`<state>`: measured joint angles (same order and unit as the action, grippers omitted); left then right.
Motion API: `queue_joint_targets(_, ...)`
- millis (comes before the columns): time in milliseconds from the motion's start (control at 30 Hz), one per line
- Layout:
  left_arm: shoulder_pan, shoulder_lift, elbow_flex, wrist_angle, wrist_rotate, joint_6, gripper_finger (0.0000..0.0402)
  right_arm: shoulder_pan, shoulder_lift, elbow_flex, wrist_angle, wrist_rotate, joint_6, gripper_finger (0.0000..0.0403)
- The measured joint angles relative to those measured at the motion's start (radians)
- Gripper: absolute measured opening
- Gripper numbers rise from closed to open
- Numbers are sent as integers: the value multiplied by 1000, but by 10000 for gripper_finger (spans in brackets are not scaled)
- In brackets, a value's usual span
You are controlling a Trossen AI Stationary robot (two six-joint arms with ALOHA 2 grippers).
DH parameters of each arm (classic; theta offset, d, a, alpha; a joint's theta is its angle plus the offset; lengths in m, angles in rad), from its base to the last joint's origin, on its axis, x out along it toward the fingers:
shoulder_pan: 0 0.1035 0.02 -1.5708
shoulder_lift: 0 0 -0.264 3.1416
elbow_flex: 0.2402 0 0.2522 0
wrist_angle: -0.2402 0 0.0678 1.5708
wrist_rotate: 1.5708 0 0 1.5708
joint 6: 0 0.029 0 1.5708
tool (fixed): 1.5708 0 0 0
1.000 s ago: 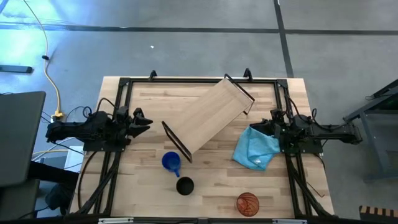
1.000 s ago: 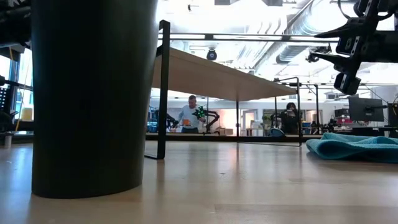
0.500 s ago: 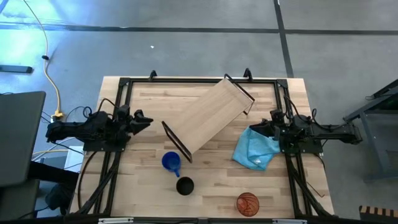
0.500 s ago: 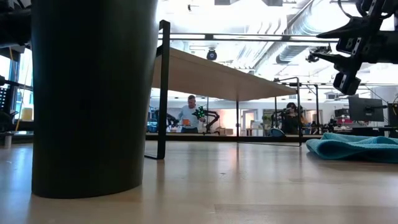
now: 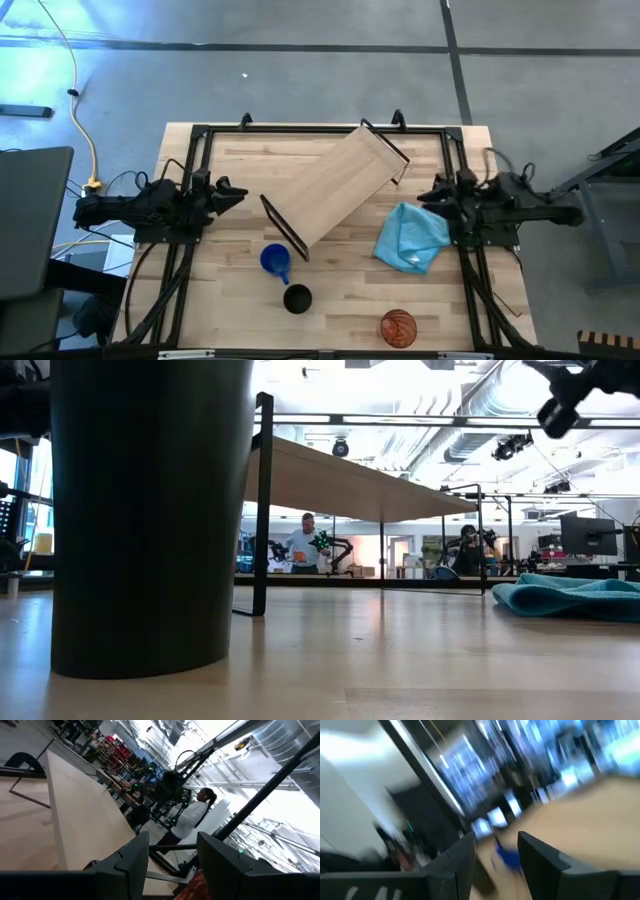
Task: Stack small to large cups/mugs on shelf
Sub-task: Put the orange glass on the shelf
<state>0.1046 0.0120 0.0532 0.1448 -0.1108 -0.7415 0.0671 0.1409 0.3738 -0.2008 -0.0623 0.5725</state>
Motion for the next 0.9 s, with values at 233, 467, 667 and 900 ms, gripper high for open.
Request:
queue_joint_targets(233,0,0,0,-58,28,-54,156,110,366,307,-267,-58,33,140)
queue_joint_targets(467,0,0,0,-132,82,-94,156,236,657,542,-691,-98,163,140)
queue_joint_targets(667,0,0,0,-137,151,-104,156,385,671,617,-811,-43,305,140)
queue_joint_targets(900,0,0,0,-148,171,-104,156,630,617,593,-758,148,588,140)
